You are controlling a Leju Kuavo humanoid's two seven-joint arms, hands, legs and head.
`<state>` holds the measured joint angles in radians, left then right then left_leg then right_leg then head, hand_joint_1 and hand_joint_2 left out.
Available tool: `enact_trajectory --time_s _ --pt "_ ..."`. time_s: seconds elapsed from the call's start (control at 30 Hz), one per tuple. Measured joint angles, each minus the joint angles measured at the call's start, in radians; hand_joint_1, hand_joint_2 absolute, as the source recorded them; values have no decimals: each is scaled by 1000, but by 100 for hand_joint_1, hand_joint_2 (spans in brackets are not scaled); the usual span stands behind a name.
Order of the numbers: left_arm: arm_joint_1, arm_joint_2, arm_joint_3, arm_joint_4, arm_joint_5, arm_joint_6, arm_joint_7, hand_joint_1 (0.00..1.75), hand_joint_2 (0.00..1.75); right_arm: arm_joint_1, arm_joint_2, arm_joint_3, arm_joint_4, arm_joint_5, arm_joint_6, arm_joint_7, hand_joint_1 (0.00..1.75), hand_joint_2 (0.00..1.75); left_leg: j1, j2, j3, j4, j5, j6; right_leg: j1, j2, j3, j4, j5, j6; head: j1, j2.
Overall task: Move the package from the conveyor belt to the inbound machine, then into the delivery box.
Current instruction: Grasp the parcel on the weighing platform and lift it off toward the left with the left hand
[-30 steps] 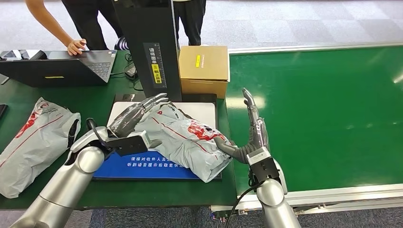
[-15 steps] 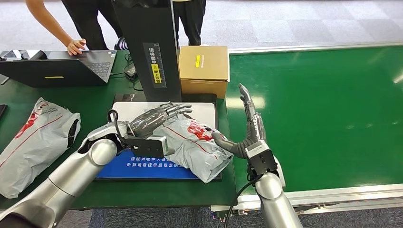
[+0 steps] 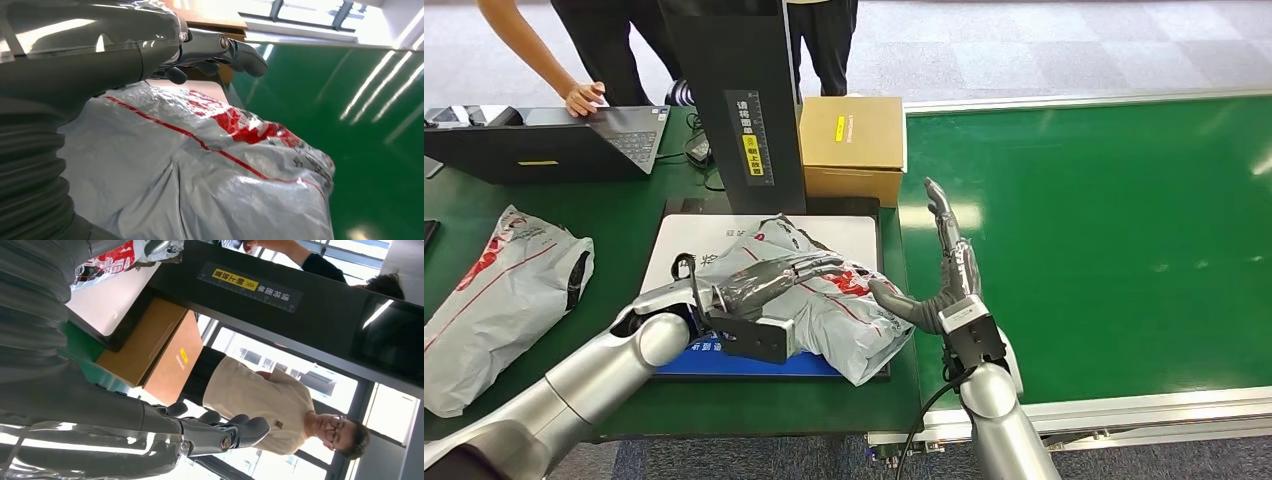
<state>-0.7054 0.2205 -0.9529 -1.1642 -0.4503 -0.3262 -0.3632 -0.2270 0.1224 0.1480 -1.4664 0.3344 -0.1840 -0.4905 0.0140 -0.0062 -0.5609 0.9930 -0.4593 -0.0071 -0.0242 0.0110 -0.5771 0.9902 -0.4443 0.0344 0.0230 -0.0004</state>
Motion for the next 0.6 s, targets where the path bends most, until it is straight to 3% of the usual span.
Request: enact_trajectory --time_s 0.27,0.47,0.6 --pt "-12 -58 -18 115 -30 127 -2 0 175 6 8 0 2 14 -4 -12 0 175 0 0 0 0 0 0 0 0 0 0 0 0 0 0" --pt "-36 -111 -19 201 -126 248 69 0 175 7 14 0 6 19 -4 -14 0 175 0 0 0 0 0 0 0 0 0 0 0 0 0 0" --pt "-68 -153 -27 294 -189 269 91 0 175 6 16 1 11 23 -4 -15 0 175 0 0 0 0 0 0 0 0 0 0 0 0 0 0"
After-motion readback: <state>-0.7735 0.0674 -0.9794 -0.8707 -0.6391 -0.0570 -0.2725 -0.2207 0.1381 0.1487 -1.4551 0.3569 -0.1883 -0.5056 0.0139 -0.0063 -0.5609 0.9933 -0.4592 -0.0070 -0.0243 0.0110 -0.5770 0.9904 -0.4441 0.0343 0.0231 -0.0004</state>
